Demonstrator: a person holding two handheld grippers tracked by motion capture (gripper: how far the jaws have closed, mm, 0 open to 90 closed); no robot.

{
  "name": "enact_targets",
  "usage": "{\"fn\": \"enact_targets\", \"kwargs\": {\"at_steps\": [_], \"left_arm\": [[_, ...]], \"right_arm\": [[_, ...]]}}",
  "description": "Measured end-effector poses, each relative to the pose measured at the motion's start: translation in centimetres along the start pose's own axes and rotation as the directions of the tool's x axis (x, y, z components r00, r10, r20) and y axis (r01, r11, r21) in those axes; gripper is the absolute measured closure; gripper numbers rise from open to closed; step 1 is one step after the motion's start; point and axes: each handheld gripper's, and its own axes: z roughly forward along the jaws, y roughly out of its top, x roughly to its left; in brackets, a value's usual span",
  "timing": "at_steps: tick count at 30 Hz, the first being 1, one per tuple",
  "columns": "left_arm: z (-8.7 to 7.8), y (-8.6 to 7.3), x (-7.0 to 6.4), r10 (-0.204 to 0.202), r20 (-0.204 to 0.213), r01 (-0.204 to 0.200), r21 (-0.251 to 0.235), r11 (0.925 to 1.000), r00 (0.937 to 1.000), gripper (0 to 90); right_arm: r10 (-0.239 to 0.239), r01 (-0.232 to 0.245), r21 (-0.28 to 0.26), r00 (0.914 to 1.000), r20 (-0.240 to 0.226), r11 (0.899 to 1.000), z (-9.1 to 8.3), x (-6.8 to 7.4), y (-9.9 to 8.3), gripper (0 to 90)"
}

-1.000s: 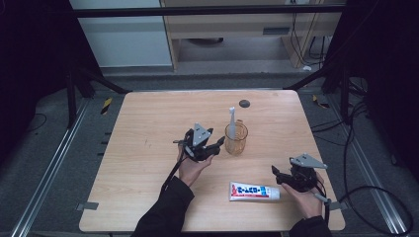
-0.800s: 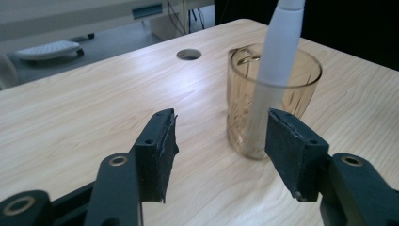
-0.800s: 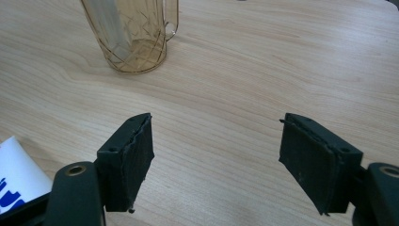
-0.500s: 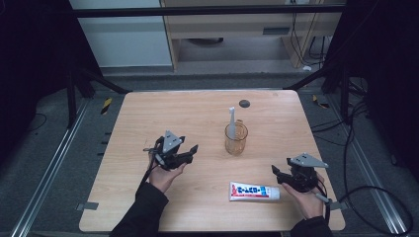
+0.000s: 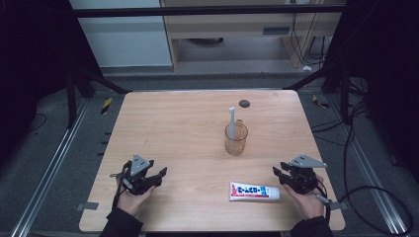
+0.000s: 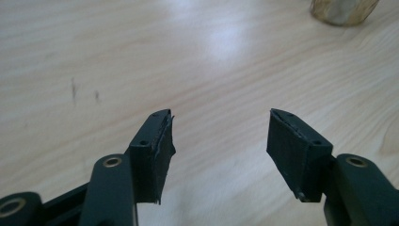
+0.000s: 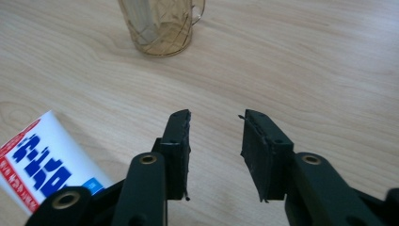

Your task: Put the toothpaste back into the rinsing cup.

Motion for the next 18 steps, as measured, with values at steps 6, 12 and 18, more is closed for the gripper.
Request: {"fn": "enact_targets", "kwargs": {"at_steps": [6, 12, 18], "left_arm": [[-1.3, -1.8, 0.9, -0.009, -0.016, 0.009, 0.023, 0.9997, 0.9998, 42.5], [-1.9, -1.9, 1.3, -0.018, -0.049, 0.019, 0.017, 0.9997, 0.9986, 47.2], [-1.7, -2.0, 1.2, 0.026, -0.087, -0.022, 0.044, 0.9988, 0.9959, 51.4]], "right_arm": [[-0.013, 0.014, 0.027, 0.9989, -0.046, 1.000, -0.1, 0.6, 0.0, 71.5], [-0.033, 0.037, 0.032, 0.9936, -0.108, 0.999, -0.4, 2.1, 0.5, 80.1], [-0.042, 0.051, 0.038, 0.9790, -0.199, 0.998, -0.6, 3.9, 0.6, 89.7]]}}
